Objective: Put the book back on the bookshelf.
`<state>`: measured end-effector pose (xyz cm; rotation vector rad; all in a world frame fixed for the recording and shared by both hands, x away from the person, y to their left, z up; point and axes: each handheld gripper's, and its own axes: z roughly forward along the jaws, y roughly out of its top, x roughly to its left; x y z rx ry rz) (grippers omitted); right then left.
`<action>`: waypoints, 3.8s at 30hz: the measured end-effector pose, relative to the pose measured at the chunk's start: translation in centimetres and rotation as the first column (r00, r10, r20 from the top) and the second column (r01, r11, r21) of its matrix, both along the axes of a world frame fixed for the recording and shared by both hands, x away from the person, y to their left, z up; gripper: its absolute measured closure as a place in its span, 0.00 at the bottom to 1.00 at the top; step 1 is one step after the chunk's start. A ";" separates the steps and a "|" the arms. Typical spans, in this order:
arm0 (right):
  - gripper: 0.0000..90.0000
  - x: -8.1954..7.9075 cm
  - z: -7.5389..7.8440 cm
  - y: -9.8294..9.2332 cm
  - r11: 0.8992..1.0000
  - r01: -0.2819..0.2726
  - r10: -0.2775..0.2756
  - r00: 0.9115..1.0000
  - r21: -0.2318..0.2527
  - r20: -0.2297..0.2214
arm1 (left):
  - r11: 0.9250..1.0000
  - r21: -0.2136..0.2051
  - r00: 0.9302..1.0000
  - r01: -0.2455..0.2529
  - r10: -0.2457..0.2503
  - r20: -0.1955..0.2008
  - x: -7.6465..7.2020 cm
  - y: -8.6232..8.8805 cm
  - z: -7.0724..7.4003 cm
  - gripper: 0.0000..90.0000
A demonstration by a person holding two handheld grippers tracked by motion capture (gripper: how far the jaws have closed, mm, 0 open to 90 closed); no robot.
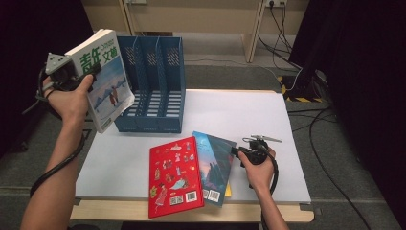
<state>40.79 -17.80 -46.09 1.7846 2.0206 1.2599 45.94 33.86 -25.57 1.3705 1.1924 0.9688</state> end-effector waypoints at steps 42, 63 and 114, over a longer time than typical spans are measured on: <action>0.67 0.0 -0.1 -0.6 1.000 0.010 -0.010 1.000 0.010 0.000 | 0.999 0.034 0.998 -0.037 0.038 -0.040 6.3 -1.4 -1.1 0.82; 0.67 -0.1 0.0 -0.6 1.000 0.008 -0.008 1.000 0.015 0.003 | 0.998 0.033 0.998 -0.049 0.050 -0.042 8.4 -1.8 -1.8 0.82; 0.67 0.0 0.0 -0.8 1.000 0.007 -0.007 1.000 0.013 0.014 | 0.999 -0.001 0.998 -0.037 0.037 -0.048 12.2 -3.3 -4.5 0.82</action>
